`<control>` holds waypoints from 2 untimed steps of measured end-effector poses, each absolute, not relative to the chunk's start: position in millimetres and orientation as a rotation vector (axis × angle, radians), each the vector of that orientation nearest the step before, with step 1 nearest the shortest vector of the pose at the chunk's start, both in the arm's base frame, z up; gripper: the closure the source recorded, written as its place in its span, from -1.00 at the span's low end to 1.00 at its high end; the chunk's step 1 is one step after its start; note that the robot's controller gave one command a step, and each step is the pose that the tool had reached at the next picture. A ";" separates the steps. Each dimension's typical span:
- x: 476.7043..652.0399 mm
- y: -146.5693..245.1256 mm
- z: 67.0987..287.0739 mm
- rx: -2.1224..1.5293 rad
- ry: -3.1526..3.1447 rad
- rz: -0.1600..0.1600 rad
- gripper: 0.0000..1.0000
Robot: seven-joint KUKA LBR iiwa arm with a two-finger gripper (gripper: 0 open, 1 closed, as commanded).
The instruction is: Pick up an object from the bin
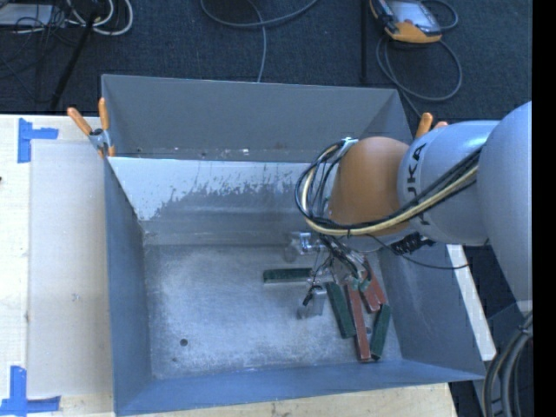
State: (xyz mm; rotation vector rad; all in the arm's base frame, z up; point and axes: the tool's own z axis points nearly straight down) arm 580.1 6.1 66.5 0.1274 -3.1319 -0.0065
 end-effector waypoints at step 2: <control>549.6 50.1 205.6 0.227 -3.140 -0.002 1.00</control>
Offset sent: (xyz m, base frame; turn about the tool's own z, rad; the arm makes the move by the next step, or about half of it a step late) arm 0.0000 0.0000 0.0000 0.0000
